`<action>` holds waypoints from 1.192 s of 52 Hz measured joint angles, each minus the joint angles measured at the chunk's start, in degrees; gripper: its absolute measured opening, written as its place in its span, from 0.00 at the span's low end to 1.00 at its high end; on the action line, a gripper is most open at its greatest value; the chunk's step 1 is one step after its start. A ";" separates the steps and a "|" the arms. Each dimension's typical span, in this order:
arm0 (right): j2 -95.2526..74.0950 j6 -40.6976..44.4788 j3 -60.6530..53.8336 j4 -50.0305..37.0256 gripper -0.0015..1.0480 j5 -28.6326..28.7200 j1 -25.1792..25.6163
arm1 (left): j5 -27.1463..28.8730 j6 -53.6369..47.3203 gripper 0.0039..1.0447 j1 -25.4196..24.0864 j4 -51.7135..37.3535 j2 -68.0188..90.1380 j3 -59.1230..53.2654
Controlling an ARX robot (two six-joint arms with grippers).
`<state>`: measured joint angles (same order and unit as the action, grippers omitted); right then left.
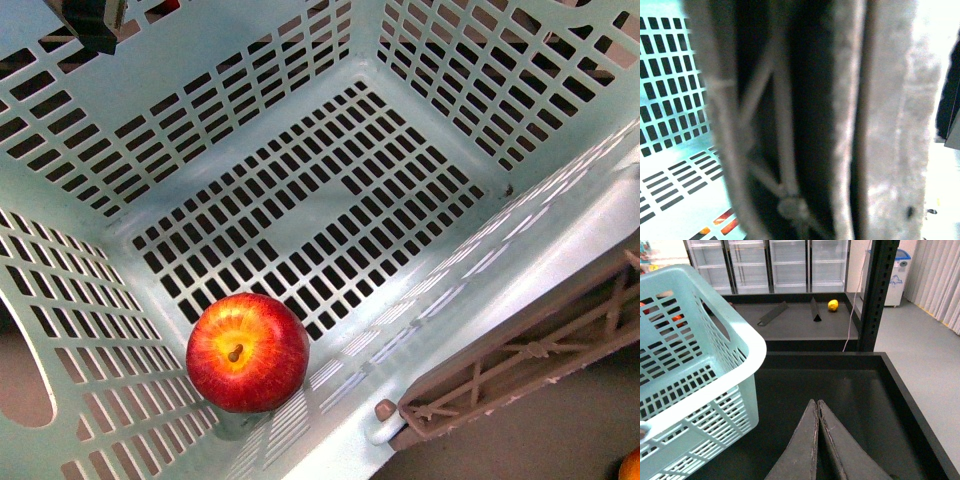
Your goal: Pick apple with right arm and hold basket with left
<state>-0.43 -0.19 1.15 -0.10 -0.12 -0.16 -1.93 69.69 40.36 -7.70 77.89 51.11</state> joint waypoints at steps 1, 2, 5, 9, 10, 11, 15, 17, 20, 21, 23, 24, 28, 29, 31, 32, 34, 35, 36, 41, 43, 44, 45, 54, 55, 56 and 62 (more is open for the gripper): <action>0.00 0.00 0.00 0.00 0.02 0.00 0.00 | 0.02 -0.02 0.14 0.00 0.00 0.00 0.00; 0.00 0.00 0.00 0.02 0.02 0.00 0.00 | 0.04 -0.02 0.14 0.00 0.00 0.00 0.00; 0.02 0.00 0.00 0.02 0.02 0.00 0.00 | 0.04 -0.07 0.14 0.00 0.00 0.00 0.00; 0.04 0.00 0.00 0.02 0.02 0.00 0.00 | -0.02 -0.02 0.14 0.00 0.00 0.00 0.00; 0.04 0.04 0.00 0.02 0.03 0.00 0.00 | -0.02 -0.02 0.14 0.00 0.00 0.00 0.00; 0.04 0.02 0.00 0.02 0.06 0.00 0.00 | -0.02 -0.02 0.14 0.00 0.00 0.00 0.00; 0.07 0.02 0.00 0.02 0.17 0.00 0.00 | 0.00 -0.02 0.14 0.00 0.00 0.00 0.00; 0.07 0.02 0.00 0.02 0.22 0.00 0.00 | 0.00 -0.04 0.14 0.00 0.00 0.00 0.00; 0.07 0.02 0.00 0.02 0.31 0.00 0.00 | 0.00 -0.04 0.14 0.00 0.00 0.00 0.00; 0.07 0.02 0.00 0.02 0.32 0.00 0.00 | 0.00 -0.02 0.14 0.00 0.00 0.00 0.00; 0.07 0.02 0.00 0.02 0.37 0.00 0.00 | 0.02 -0.02 0.14 0.00 0.00 0.00 0.00; 0.07 0.02 0.00 0.02 0.39 0.00 0.00 | 0.02 -0.02 0.14 0.00 0.00 0.00 0.00; 0.07 0.02 0.00 0.02 0.54 0.00 0.00 | 0.04 -0.04 0.14 0.00 0.00 0.00 0.00; 0.07 0.02 0.00 0.02 0.56 0.00 0.00 | 0.04 -0.04 0.14 0.00 0.00 0.00 0.00; 0.07 0.02 0.00 0.02 0.61 0.00 0.00 | 0.02 -0.04 0.14 0.00 0.00 0.00 0.00; 0.07 0.02 0.00 0.02 0.64 0.00 0.00 | 0.02 -0.04 0.14 0.00 0.00 0.00 0.00; 0.07 0.02 0.00 0.02 0.67 0.00 0.00 | 0.00 -0.02 0.14 0.00 0.00 0.00 0.00; 0.07 0.02 0.00 0.02 0.71 0.00 0.00 | -0.02 -0.02 0.14 0.00 0.00 0.00 0.00; 0.07 0.02 0.00 0.02 0.72 0.00 0.00 | -0.02 -0.02 0.14 0.00 0.00 0.00 0.00; 0.07 0.02 0.00 0.02 0.90 -0.02 0.00 | 8.41 3.87 0.14 1.22 7.19 0.63 2.95; 0.07 0.02 0.00 0.02 0.93 0.11 0.00 | 15.85 9.11 0.14 1.60 13.49 1.27 5.60; 0.07 0.02 0.00 0.02 0.92 0.15 0.00 | 20.98 13.33 0.14 1.60 15.96 1.53 6.51; 0.07 0.02 0.00 0.02 0.91 0.13 0.00 | 24.83 16.20 0.14 1.57 17.84 1.64 7.21; 0.11 0.02 0.00 0.02 0.92 -0.02 0.00 | 37.09 19.80 0.14 -2.84 20.22 1.57 8.20; 0.11 0.00 0.00 0.02 0.92 -0.02 0.00 | 36.30 20.37 0.14 -3.69 20.22 1.53 8.17; 0.11 0.02 0.00 0.02 0.92 0.00 0.00 | 35.89 20.50 0.14 -4.13 20.22 1.51 8.15; 0.11 0.02 0.00 0.02 0.92 0.13 0.00 | 29.73 24.02 0.14 -9.86 19.08 1.51 6.82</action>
<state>-0.32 -0.16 1.15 -0.08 0.01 -0.16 27.79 93.71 30.50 11.38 79.40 57.93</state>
